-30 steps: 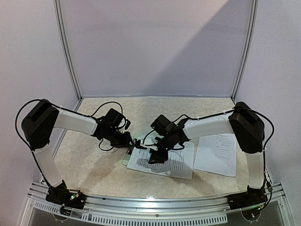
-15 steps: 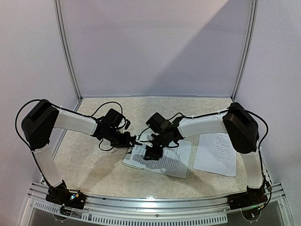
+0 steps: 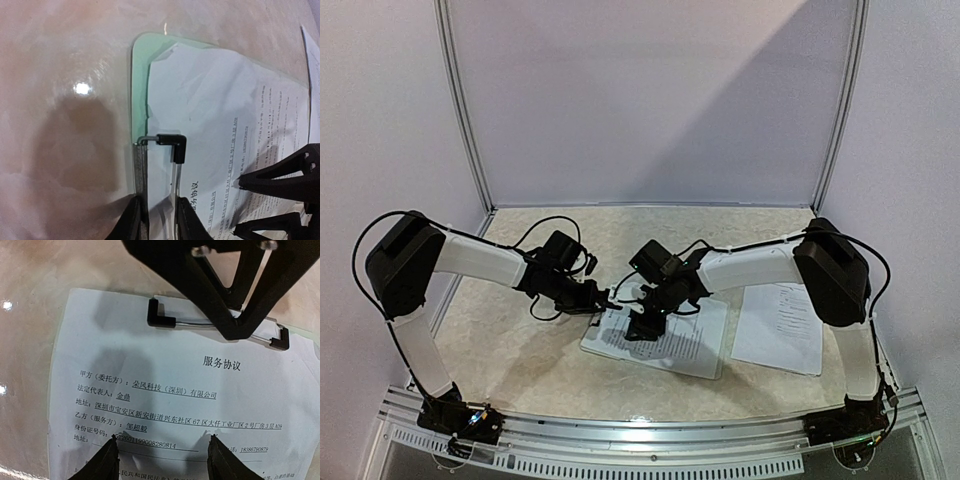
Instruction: Put the files into the folder
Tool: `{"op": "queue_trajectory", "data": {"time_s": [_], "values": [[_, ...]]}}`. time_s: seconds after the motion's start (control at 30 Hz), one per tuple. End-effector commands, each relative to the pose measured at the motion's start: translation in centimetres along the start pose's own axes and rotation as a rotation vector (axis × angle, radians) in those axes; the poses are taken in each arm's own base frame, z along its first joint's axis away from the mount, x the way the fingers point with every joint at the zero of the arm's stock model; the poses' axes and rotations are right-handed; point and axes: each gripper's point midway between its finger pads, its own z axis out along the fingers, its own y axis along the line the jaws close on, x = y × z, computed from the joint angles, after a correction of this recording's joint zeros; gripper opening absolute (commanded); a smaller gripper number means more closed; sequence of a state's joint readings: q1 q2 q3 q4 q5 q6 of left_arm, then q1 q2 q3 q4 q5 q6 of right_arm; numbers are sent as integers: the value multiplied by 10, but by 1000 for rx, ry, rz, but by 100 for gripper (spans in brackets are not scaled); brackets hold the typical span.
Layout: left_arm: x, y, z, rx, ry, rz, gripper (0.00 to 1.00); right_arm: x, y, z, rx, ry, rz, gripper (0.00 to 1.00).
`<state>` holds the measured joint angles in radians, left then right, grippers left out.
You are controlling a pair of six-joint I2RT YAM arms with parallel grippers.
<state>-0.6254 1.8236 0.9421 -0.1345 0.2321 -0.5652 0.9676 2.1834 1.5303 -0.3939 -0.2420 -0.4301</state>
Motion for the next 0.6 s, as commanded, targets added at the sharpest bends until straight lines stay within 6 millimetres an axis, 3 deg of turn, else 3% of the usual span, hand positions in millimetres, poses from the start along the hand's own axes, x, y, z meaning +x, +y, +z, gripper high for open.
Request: {"op": "queue_trajectory", "data": {"time_s": [0.0,0.13,0.27,0.43,0.57], "values": [[50,18,11,-50,159,-35,0,11,7,-7,12,57,-6,59],[52,19,13,-49,163,-35,0,-21,-2,-55,92,-29,-47,60],[51,18,13,-47,162,-36,0,-31,-6,-91,116,-77,-48,61],[50,18,15,-46,163,-35,0,-8,-11,-108,129,-69,6,62],[49,17,14,-46,161,-32,0,33,-24,-121,137,-51,126,62]]}}
